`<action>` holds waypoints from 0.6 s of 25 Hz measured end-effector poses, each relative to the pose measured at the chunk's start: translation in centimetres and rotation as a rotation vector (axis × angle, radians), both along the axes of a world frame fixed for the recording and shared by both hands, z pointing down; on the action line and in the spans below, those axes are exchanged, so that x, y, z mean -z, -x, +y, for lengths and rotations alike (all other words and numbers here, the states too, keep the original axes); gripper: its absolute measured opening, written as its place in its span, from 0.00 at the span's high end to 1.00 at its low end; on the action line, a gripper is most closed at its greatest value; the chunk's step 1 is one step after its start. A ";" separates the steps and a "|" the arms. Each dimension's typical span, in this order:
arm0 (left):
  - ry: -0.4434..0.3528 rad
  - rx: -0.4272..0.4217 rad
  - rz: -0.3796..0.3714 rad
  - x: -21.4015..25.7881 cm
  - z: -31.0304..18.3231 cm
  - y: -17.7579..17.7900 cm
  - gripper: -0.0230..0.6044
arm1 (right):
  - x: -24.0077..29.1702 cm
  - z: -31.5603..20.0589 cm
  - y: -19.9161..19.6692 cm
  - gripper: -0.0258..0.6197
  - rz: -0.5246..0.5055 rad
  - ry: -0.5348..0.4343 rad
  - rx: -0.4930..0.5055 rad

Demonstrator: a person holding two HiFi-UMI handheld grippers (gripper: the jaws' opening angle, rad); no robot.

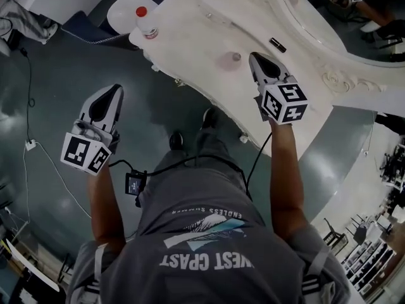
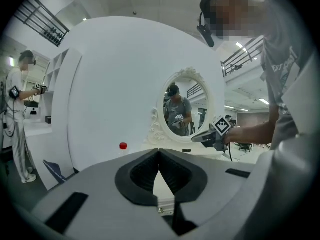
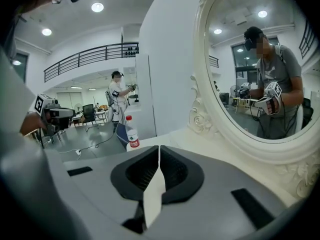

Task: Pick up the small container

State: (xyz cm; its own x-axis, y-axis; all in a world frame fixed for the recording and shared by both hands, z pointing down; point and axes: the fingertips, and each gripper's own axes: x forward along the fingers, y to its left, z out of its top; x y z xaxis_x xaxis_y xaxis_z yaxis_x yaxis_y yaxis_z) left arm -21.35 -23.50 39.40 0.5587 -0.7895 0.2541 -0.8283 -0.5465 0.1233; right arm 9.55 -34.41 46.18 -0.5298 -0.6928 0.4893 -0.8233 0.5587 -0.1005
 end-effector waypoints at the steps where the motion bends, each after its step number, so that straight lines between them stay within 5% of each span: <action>1: 0.005 0.005 0.000 -0.2 0.0 -0.1 0.94 | -0.5 -0.2 0.0 0.91 0.001 0.007 0.005; 15: 0.069 0.034 -0.012 -2.6 0.1 -1.0 0.94 | -6.6 -1.8 -0.7 0.86 -0.002 0.101 0.022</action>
